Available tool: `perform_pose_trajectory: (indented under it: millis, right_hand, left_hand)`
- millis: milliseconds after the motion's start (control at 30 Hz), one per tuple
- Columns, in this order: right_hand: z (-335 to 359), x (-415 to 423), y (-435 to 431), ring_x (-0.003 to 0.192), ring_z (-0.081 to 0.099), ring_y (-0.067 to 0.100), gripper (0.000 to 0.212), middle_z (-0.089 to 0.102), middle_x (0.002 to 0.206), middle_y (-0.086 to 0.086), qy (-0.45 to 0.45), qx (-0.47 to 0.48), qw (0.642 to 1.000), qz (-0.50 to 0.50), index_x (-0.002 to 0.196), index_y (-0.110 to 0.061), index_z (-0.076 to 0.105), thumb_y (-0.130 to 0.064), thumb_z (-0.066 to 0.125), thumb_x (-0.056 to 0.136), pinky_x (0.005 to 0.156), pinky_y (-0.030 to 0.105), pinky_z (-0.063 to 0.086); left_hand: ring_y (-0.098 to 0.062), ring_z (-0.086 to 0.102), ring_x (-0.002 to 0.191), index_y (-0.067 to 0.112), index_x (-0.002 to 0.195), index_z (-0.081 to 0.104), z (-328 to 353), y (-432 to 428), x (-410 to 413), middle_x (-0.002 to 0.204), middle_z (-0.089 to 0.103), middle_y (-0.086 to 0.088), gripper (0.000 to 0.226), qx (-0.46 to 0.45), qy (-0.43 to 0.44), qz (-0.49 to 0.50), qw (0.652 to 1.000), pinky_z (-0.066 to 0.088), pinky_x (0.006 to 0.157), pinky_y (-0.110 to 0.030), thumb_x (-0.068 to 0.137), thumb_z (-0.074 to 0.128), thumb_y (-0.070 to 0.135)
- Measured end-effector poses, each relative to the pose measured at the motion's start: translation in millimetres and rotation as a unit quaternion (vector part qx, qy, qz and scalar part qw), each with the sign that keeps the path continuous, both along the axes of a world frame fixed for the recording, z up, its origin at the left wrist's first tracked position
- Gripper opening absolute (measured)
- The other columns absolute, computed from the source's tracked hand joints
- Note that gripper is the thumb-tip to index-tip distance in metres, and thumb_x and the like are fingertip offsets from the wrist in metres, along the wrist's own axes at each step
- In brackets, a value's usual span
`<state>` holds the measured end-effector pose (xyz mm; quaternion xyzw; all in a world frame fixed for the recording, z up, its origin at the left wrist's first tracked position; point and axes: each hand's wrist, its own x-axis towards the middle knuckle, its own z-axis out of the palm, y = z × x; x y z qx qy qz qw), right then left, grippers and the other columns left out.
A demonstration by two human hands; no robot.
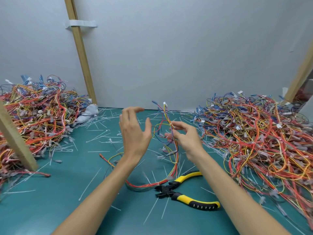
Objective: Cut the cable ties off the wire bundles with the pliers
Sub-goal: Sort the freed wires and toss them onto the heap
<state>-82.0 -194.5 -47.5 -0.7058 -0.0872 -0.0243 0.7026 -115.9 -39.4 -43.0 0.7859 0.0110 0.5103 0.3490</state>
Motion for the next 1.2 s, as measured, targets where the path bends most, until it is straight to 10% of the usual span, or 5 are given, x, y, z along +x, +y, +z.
perform_pose_trajectory:
  millis: [333, 533, 1200]
  right_hand:
    - [-10.7, 4.5, -4.7, 0.075, 0.07, 0.023, 0.021, 0.065, 0.095, 0.014, 0.122, 0.193, 0.966, 0.122, 0.099, 0.0, 0.056, 0.012, 0.04, 0.097, 0.068, 0.033, 0.061]
    - [-34.4, 12.3, -13.6, 0.099, 0.055, 0.037, 0.037, 0.052, 0.094, 0.013, 0.192, 0.198, 0.947, 0.164, 0.129, 0.01, 0.047, 0.016, 0.033, 0.096, 0.088, 0.048, 0.053]
    - [-38.6, 15.4, -19.8, 0.091, 0.054, 0.028, 0.033, 0.051, 0.088, 0.007, 0.2, 0.216, 0.936, 0.193, 0.113, -0.001, 0.062, 0.008, 0.034, 0.098, 0.09, 0.045, 0.052]
  left_hand:
    - [-0.011, 0.062, 0.092, 0.015, 0.102, 0.065, -37.5, -4.1, 1.1, 0.102, 0.067, 0.002, 0.015, -0.039, 0.242, -0.218, 0.945, 0.046, 0.082, -0.019, 0.099, 0.052, 0.022]
    - [-0.009, 0.056, 0.09, 0.014, 0.107, 0.066, -51.2, 1.2, 1.8, 0.1, 0.064, 0.002, 0.021, 0.021, 0.31, -0.236, 0.921, 0.034, 0.073, -0.001, 0.101, 0.048, 0.022]
    - [-0.019, 0.06, 0.094, 0.012, 0.105, 0.068, -53.1, 7.2, -0.1, 0.098, 0.07, -0.002, 0.031, 0.03, 0.341, -0.214, 0.915, 0.042, 0.08, -0.03, 0.102, 0.043, 0.031]
